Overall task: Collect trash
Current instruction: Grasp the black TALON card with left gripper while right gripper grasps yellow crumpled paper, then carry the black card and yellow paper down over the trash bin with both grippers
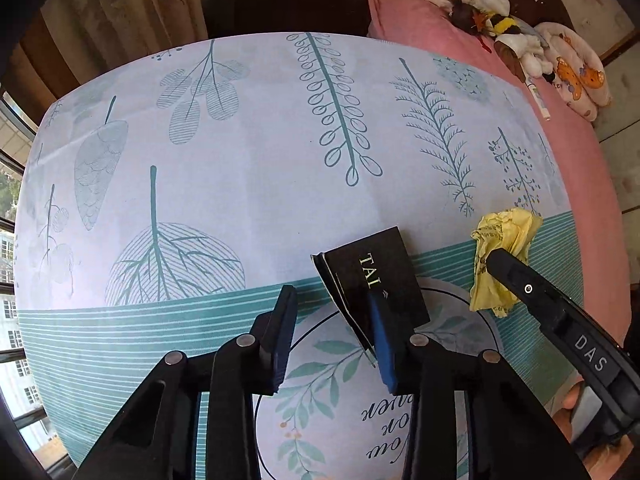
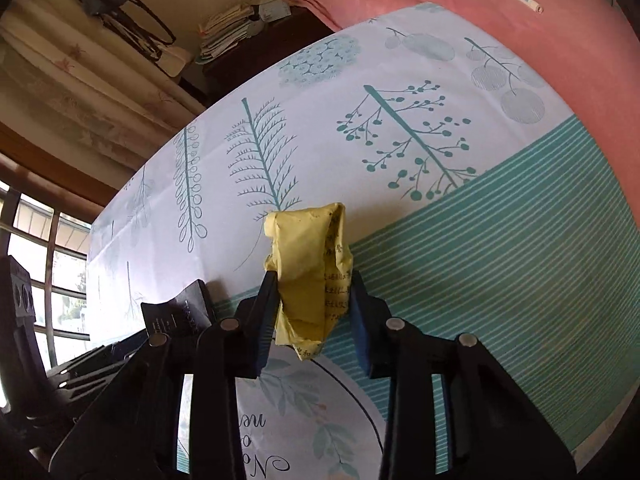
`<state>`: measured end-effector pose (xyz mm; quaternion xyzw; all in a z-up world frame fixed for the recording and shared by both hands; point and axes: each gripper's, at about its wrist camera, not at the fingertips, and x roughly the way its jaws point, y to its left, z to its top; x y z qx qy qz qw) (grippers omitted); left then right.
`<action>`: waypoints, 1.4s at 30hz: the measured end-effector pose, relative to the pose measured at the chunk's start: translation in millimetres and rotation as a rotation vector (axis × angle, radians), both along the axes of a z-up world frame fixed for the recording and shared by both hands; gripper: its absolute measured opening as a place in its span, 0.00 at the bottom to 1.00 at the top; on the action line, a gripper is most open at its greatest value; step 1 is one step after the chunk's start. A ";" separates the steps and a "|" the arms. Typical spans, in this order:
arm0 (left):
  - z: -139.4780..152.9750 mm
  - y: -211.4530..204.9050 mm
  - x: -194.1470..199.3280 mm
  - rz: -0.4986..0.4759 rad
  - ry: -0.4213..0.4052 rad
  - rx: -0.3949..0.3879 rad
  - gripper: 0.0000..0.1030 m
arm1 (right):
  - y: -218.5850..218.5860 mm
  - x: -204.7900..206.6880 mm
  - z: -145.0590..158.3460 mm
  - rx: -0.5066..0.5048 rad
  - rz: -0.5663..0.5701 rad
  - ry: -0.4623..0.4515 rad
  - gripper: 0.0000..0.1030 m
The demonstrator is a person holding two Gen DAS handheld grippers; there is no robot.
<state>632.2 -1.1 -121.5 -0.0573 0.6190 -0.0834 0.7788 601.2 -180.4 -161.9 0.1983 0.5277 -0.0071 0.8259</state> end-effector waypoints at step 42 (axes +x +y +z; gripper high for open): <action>163.1 -63.3 -523.7 0.076 -0.364 0.102 0.02 | -38.8 -468.5 157.8 0.124 0.325 -0.218 0.22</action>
